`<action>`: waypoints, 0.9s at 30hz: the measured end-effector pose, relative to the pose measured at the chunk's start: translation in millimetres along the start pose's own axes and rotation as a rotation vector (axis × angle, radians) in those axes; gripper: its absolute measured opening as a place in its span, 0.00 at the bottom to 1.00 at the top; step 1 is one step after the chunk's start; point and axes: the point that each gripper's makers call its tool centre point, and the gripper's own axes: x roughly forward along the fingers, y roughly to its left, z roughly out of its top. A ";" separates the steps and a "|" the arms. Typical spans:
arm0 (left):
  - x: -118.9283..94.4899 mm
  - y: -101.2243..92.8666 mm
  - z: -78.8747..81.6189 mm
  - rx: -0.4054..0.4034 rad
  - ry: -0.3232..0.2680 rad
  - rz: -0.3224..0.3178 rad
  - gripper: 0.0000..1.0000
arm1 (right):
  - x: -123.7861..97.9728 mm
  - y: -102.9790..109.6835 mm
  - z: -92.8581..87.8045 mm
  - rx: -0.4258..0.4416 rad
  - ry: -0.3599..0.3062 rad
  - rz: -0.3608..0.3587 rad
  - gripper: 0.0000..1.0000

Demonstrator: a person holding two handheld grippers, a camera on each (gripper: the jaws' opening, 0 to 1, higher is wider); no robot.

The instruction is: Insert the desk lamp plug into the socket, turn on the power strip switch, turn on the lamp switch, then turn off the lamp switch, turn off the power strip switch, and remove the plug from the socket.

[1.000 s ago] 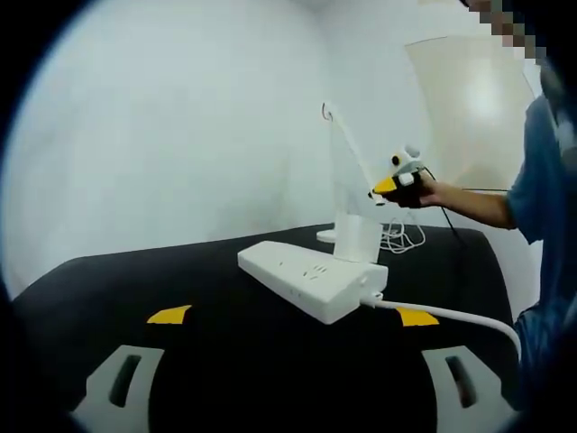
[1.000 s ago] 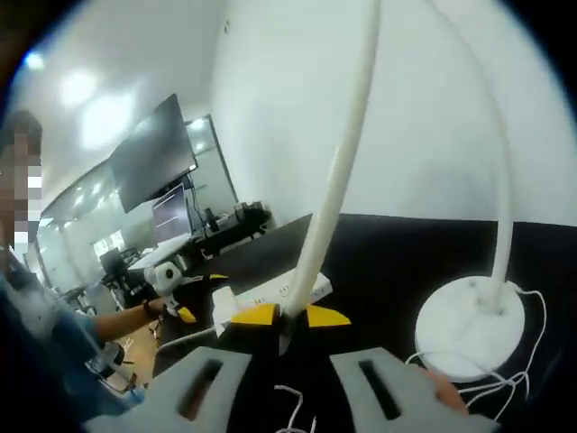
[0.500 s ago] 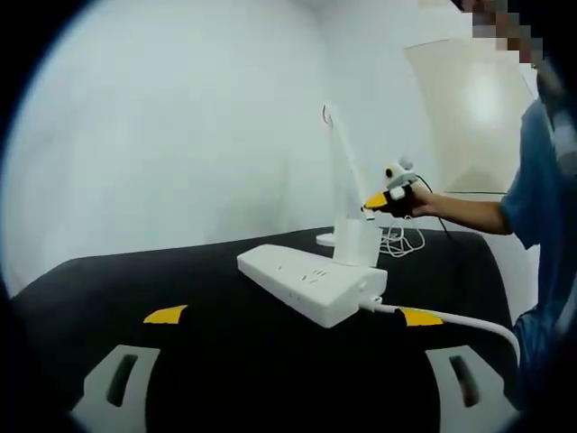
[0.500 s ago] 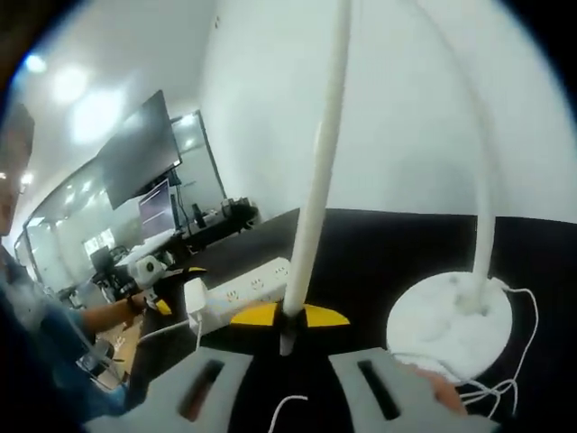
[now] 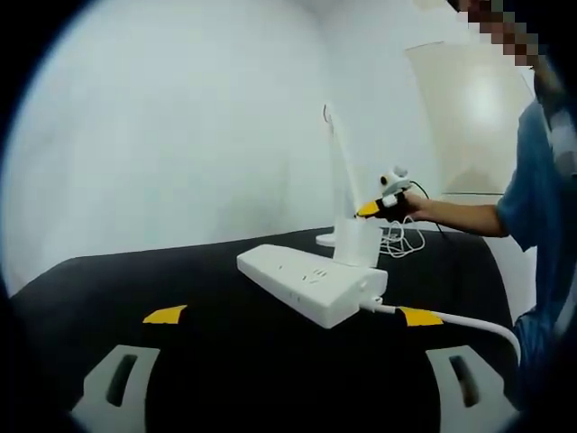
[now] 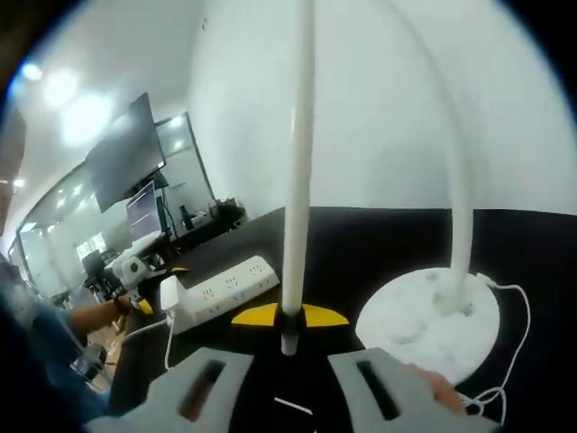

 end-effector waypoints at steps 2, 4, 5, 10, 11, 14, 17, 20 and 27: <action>0.2 1.4 -0.7 0.001 0.002 0.001 0.88 | 0.1 -3.3 -0.1 -0.002 0.000 -0.005 0.10; 0.5 2.9 -1.4 0.001 0.004 0.001 0.88 | 0.3 -6.5 -0.3 -0.008 0.002 -0.011 0.10; 0.6 3.6 -1.6 0.002 0.006 0.002 0.88 | 0.9 -3.7 -1.6 -0.012 0.003 -0.015 0.10; -1.2 7.0 -2.3 0.003 0.008 0.006 0.88 | 2.5 -3.7 -4.9 -0.032 0.008 -0.035 0.10; -1.3 7.2 -2.4 0.002 0.008 0.007 0.88 | 2.2 -8.7 -3.9 -0.034 0.009 -0.039 0.10; -2.1 7.5 -3.2 0.003 0.011 0.009 0.88 | 1.8 -17.3 -2.8 -0.040 0.008 -0.047 0.10; -2.6 7.8 -4.0 0.002 0.014 0.010 0.88 | 1.3 -23.2 -2.3 -0.044 0.008 -0.054 0.10; -2.1 4.2 -3.9 0.003 0.017 0.011 0.88 | 0.9 -27.6 -3.3 -0.053 0.009 -0.070 0.10; -2.7 6.6 -5.4 0.008 0.023 0.016 0.87 | 2.3 -43.6 -1.9 -0.068 0.013 -0.107 0.10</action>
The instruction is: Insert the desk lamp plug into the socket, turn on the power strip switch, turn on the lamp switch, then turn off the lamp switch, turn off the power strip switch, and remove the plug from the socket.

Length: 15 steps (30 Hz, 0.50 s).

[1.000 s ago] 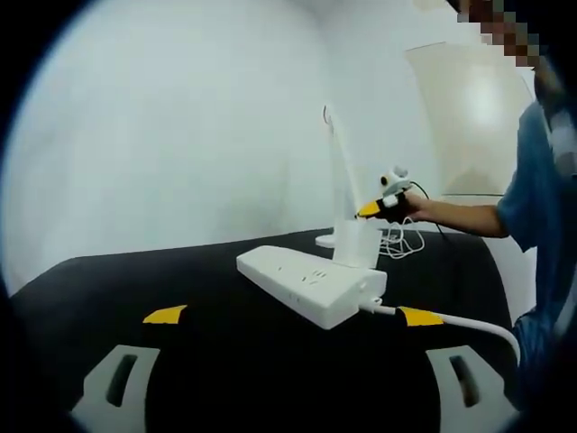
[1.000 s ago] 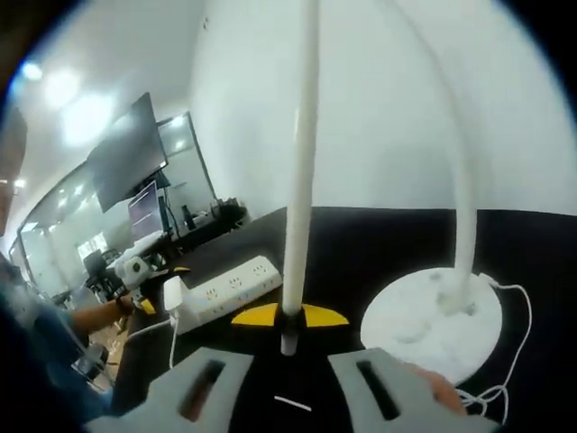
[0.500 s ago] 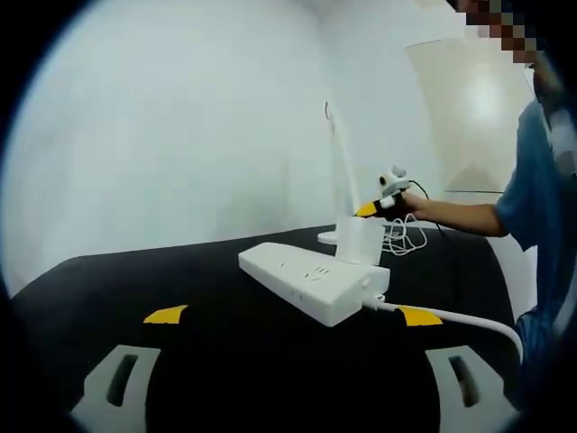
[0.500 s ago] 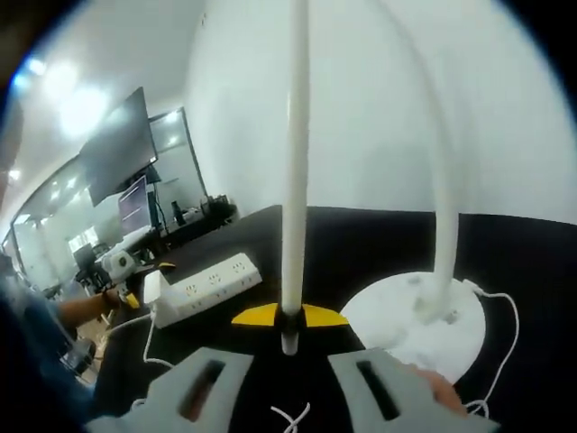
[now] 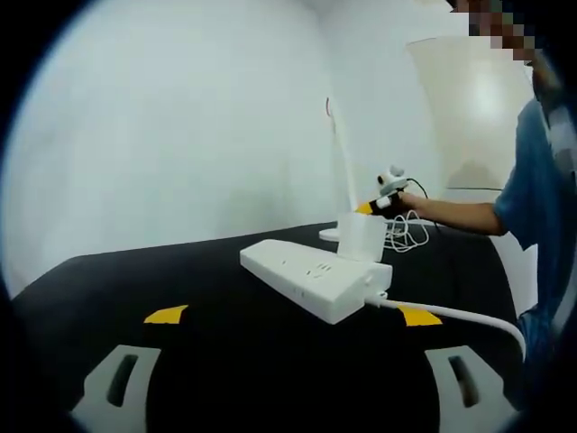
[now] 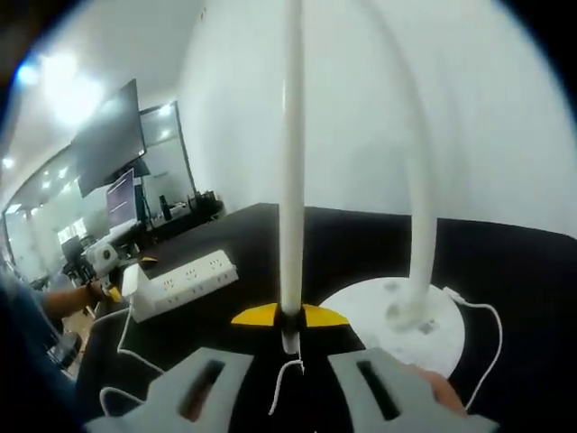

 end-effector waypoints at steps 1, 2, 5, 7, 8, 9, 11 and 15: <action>0.4 -1.4 0.4 0.000 0.000 0.000 0.87 | 0.1 -3.0 0.0 -0.001 -0.001 -0.006 0.10; 0.5 -2.0 0.4 -0.001 0.001 0.001 0.87 | 0.2 -7.3 0.5 -0.001 -0.002 -0.011 0.10; 0.6 -1.3 -0.4 0.001 0.004 0.002 0.87 | -1.3 -13.6 -1.0 -0.004 -0.007 -0.023 0.10; 0.5 -0.4 -0.9 0.001 0.006 0.003 0.87 | -0.9 -16.9 -0.9 -0.008 -0.012 -0.036 0.10; 0.6 -0.3 -1.0 0.001 0.007 0.004 0.87 | -0.4 -19.9 -0.3 -0.010 -0.013 -0.043 0.10; 0.7 -0.5 -1.2 0.001 0.008 0.005 0.87 | -0.1 -21.9 -0.1 -0.013 -0.015 -0.049 0.10; 0.8 -0.1 -1.9 0.002 0.011 0.004 0.86 | 0.3 -24.1 0.1 -0.018 -0.016 -0.059 0.10; -0.1 5.0 -3.6 0.001 0.014 0.005 0.86 | 1.5 -29.6 0.8 -0.029 -0.017 -0.080 0.10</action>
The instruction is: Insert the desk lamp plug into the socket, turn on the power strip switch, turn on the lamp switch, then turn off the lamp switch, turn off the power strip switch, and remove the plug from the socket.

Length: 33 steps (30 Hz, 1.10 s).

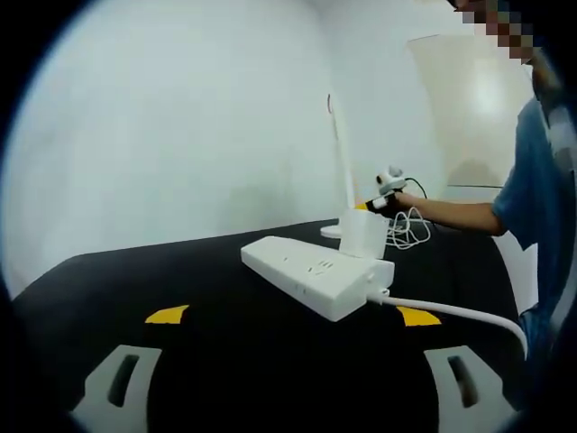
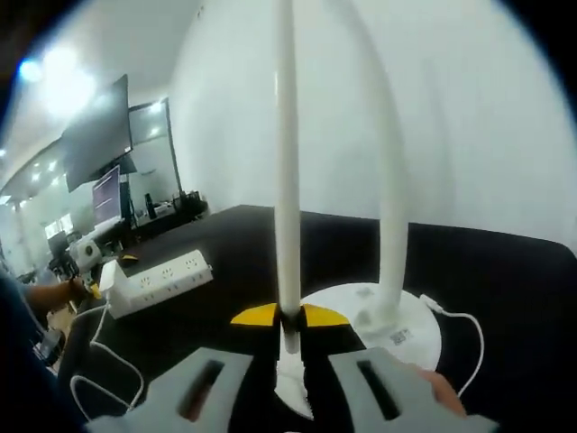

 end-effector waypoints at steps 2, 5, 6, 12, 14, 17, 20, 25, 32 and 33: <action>0.4 -0.7 0.0 0.001 0.001 0.001 0.86 | 0.3 -1.9 -0.2 -0.003 -0.005 -0.008 0.10; 2.0 -6.3 1.1 0.002 0.002 0.002 0.86 | 0.8 -7.5 0.9 -0.005 -0.011 -0.020 0.10; 2.7 -7.9 1.3 0.002 0.003 0.003 0.86 | 1.1 -9.1 1.1 -0.006 -0.011 -0.024 0.11; 6.3 -17.7 2.3 0.003 0.010 0.005 0.86 | 1.0 -14.3 -0.2 -0.024 -0.009 -0.046 0.11; 6.6 -17.9 2.3 0.003 0.011 0.005 0.86 | 1.5 -16.8 0.2 -0.027 -0.009 -0.050 0.11; 8.3 -22.2 3.1 0.003 0.012 0.007 0.86 | 2.2 -16.8 -0.5 -0.030 -0.009 -0.057 0.11; 11.3 -32.1 4.8 0.004 0.016 0.008 0.86 | 2.5 -19.0 -0.3 -0.035 -0.008 -0.066 0.11; 14.4 -44.9 8.3 -0.001 0.014 0.006 0.86 | 4.4 -26.9 1.6 -0.047 -0.007 -0.086 0.11; 16.2 -50.3 9.6 -0.001 0.015 0.008 0.86 | 4.6 -36.8 2.5 -0.082 0.005 -0.114 0.11; 16.2 -49.9 9.6 -0.001 0.015 0.008 0.86 | 4.7 -37.6 2.4 -0.084 0.005 -0.117 0.11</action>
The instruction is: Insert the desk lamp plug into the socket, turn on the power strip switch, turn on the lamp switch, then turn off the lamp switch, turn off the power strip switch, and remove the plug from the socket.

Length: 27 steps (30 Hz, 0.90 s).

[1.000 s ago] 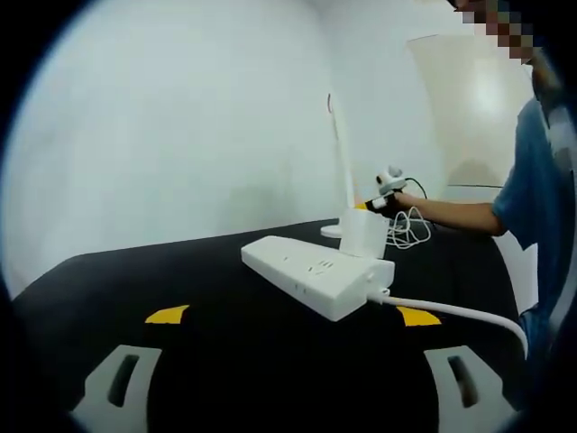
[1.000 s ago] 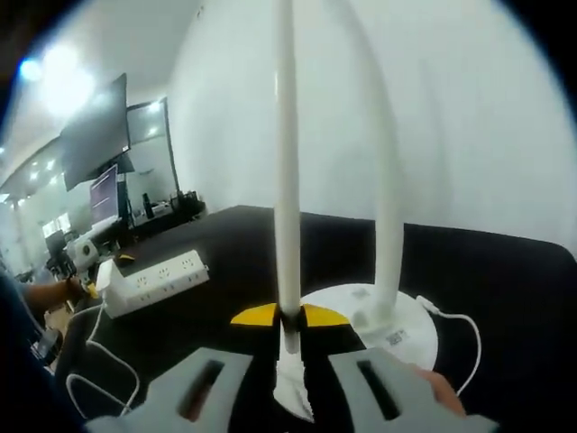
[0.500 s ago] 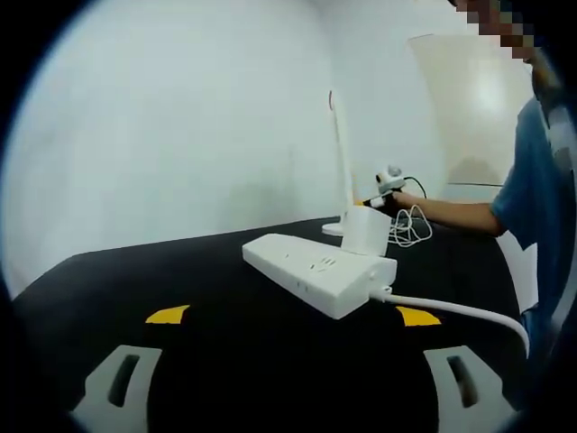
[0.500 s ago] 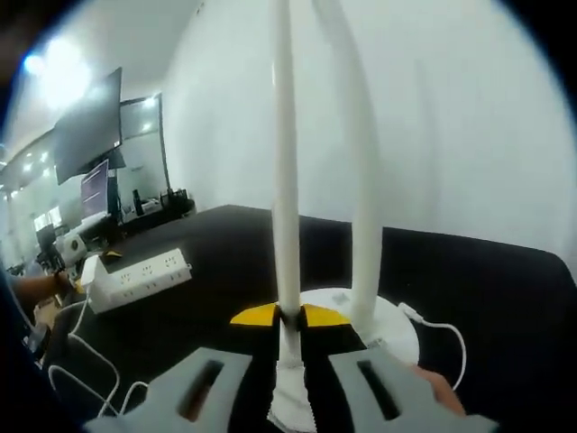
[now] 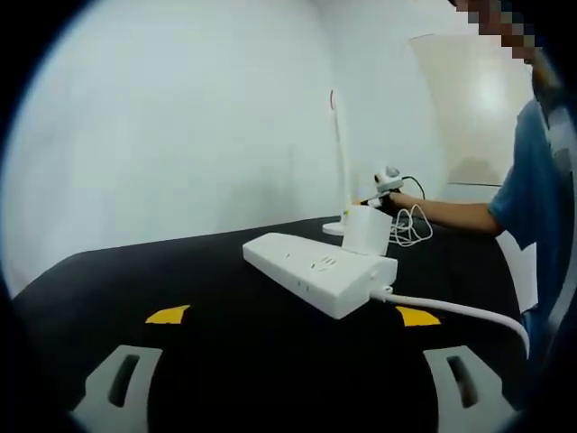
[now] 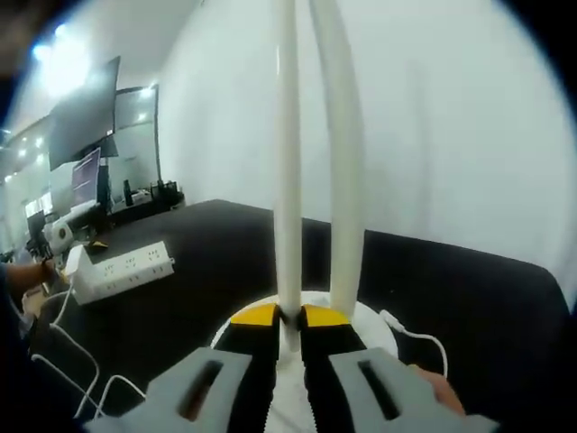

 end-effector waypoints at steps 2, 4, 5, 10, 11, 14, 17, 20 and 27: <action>-0.2 1.4 -0.5 0.000 0.001 0.000 0.86 | 0.6 -1.4 -0.4 -0.002 -0.001 -0.004 0.11; -1.3 5.9 -1.7 -0.001 0.003 0.000 0.86 | 2.2 -7.9 0.4 -0.002 -0.002 -0.007 0.11; -1.6 7.1 -1.9 -0.001 0.003 0.000 0.86 | 3.0 -11.2 0.7 -0.003 -0.003 -0.009 0.11; -3.3 13.4 -3.5 -0.002 0.003 0.000 0.85 | 4.3 -14.0 1.7 -0.007 -0.007 -0.012 0.11; -4.2 16.8 -4.0 -0.003 0.003 0.000 0.85 | 4.3 -13.7 1.7 -0.012 -0.007 -0.013 0.11; -5.7 22.5 -5.4 -0.003 0.003 0.000 0.85 | 4.7 -12.9 1.5 -0.018 -0.007 -0.014 0.11; -7.4 29.3 -6.9 -0.004 0.003 -0.001 0.85 | 4.4 -10.6 1.0 -0.019 -0.008 -0.016 0.11; -8.9 35.0 -8.1 -0.004 0.004 -0.001 0.86 | 4.8 -12.2 1.1 -0.014 -0.006 -0.016 0.11; -12.6 47.4 -10.4 -0.002 0.001 0.003 0.87 | 1.7 -3.5 0.5 -0.016 0.013 0.000 0.13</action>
